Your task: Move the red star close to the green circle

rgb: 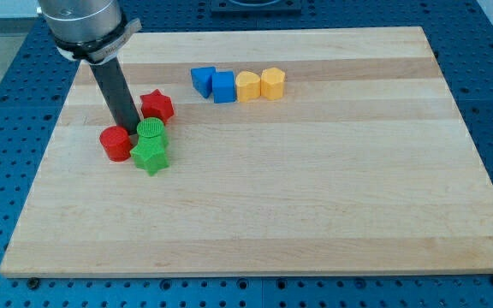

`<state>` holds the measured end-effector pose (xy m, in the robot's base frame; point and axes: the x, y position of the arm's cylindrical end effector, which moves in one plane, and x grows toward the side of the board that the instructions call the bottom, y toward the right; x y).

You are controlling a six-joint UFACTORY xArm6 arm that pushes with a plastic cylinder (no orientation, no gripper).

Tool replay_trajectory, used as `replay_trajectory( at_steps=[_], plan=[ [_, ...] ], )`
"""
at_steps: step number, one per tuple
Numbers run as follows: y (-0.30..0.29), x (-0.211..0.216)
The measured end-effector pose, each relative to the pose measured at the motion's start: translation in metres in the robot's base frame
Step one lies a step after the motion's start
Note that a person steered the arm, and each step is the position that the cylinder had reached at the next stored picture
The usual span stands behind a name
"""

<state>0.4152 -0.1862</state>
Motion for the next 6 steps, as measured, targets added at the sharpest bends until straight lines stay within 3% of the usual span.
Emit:
replay_trajectory(
  at_steps=[3, 4, 6],
  plan=[
    [0.012, -0.104],
    [0.016, -0.108],
    [0.016, -0.055]
  ],
)
